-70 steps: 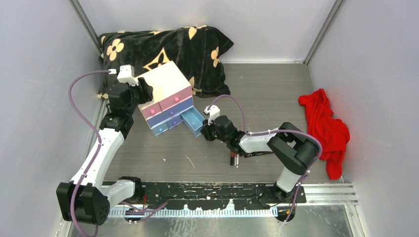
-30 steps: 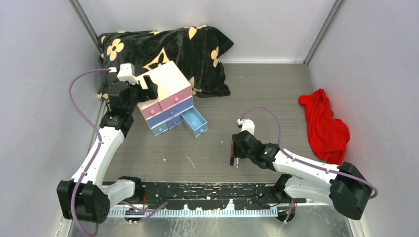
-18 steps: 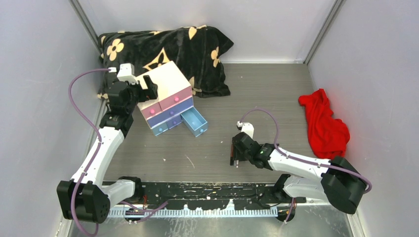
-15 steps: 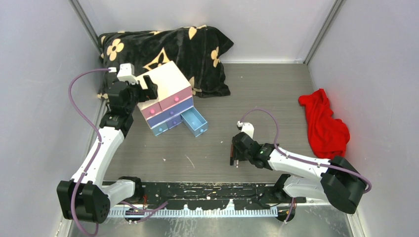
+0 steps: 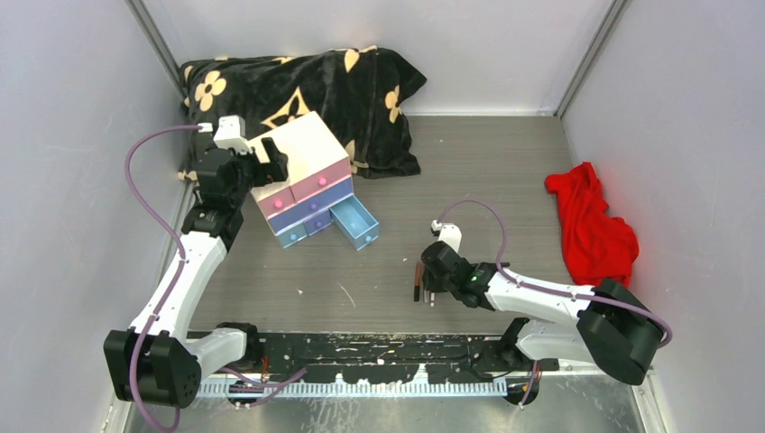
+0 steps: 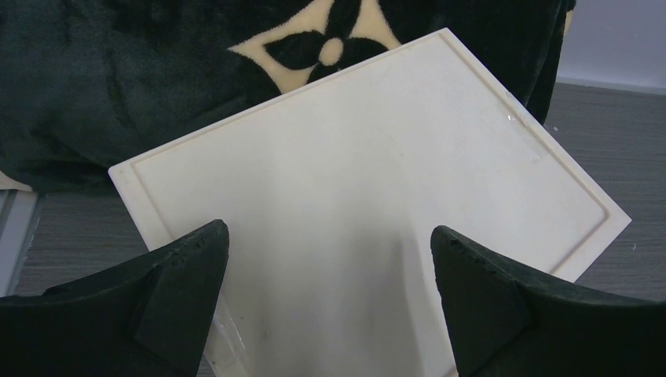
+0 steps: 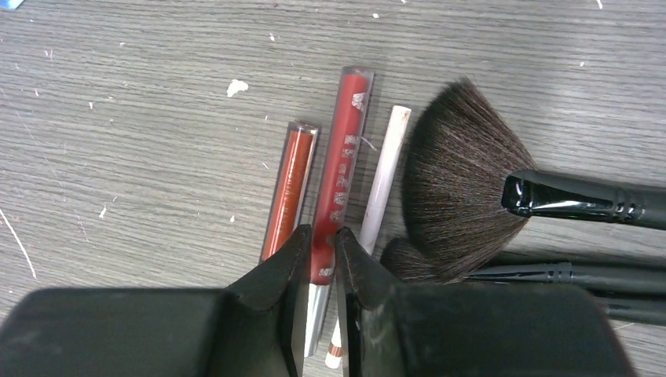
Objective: Organize the makeup
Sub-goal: Pick up the lipstick at the center of the board.
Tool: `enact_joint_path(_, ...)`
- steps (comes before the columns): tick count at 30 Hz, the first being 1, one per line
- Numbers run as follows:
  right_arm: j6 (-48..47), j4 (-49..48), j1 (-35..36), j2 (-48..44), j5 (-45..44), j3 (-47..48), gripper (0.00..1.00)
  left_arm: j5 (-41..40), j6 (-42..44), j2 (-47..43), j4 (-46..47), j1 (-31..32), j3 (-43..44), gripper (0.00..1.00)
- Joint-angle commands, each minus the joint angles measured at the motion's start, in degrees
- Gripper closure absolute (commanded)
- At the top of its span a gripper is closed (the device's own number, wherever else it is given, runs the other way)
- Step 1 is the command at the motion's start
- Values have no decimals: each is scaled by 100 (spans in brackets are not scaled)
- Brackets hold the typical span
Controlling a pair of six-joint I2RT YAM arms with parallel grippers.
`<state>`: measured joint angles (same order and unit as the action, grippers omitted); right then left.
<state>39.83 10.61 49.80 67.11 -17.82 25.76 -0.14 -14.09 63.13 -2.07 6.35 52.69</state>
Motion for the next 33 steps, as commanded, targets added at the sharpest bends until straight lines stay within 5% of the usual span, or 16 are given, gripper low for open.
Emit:
enact_joint_path(1, 55, 64, 8, 57, -77, -118, 78, 148, -143, 128, -813, -20, -211, 0)
enact_joint_path(9, 25, 85, 18, 233, -86, -3, 77, 151, -138, 86, -822, -15, -202, 0)
enact_joint_path(15, -36, 177, 8, 456, -113, 144, 63, 138, -147, 33, -822, -20, -200, 0)
enact_joint_path(17, -42, 178, 12, 483, -117, 174, 67, 140, -147, 24, -819, -19, -205, 0)
enact_joint_path(21, -105, 206, 12, 381, -99, 226, 97, 123, -147, 10, -821, -19, -198, 0)
enact_joint_path(27, -572, 647, 12, 89, -144, 797, 99, 121, -156, -11, -821, -20, -196, 0)
enact_joint_path(33, -1531, 1486, 9, 573, 167, 2546, 99, 126, -173, -63, -826, -20, -196, 0)
